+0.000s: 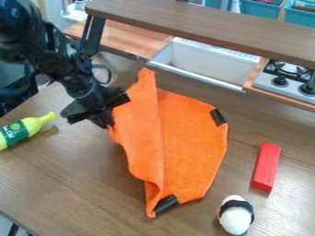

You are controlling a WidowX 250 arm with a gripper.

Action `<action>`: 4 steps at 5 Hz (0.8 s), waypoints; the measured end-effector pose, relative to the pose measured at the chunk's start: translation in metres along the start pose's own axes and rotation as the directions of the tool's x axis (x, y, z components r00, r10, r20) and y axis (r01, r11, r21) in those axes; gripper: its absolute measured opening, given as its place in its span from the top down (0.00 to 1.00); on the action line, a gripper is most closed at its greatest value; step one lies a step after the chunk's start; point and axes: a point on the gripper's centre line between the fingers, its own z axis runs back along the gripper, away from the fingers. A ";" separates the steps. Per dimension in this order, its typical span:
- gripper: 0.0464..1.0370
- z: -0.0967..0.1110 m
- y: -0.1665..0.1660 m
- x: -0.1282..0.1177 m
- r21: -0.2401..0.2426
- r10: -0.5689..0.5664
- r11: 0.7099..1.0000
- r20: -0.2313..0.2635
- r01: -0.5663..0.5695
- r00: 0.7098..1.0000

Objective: Unfolding The Cloth From The Top To Bottom

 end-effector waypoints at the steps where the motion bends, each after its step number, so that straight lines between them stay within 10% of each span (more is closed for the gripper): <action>1: 1.00 0.001 0.010 -0.006 0.092 0.023 0.996 -0.029 -0.020 0.999; 3: 1.00 0.021 0.031 0.001 0.251 0.046 0.967 0.042 -0.055 0.998; 4: 1.00 0.031 0.033 0.002 0.258 0.038 0.965 0.060 -0.052 0.998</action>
